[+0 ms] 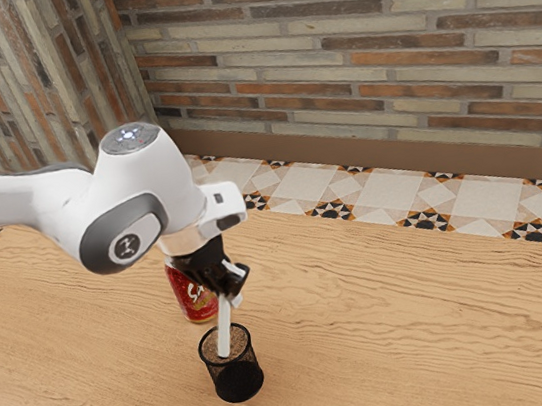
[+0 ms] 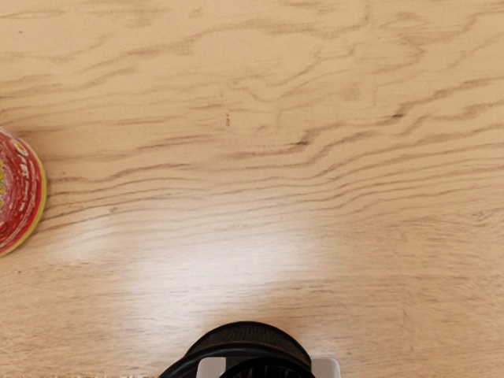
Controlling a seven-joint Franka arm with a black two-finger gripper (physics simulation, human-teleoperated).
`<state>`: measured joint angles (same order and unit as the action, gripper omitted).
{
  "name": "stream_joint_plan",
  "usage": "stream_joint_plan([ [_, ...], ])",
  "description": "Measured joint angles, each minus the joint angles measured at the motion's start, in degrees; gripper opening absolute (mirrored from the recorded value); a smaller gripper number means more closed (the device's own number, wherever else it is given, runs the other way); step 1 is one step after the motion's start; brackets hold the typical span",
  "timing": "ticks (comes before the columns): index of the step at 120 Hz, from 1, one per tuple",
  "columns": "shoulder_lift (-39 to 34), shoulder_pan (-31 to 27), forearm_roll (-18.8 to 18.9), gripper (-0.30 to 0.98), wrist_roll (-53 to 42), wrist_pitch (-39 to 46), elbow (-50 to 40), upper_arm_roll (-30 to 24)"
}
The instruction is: Put the marker into the pen holder.
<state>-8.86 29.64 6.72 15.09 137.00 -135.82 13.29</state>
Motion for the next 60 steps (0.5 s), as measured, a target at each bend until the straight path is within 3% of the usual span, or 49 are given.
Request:
stream_joint_plan([
  [26,1.9,0.0,0.1,-0.06,2.0,0.6,-2.0,0.0],
  [52,-1.1,0.3,-1.3,0.36,1.8,0.6,-1.6,0.1],
  [60,-3.7,-1.0,0.2,0.44,1.1,-3.9,7.1,0.5],
])
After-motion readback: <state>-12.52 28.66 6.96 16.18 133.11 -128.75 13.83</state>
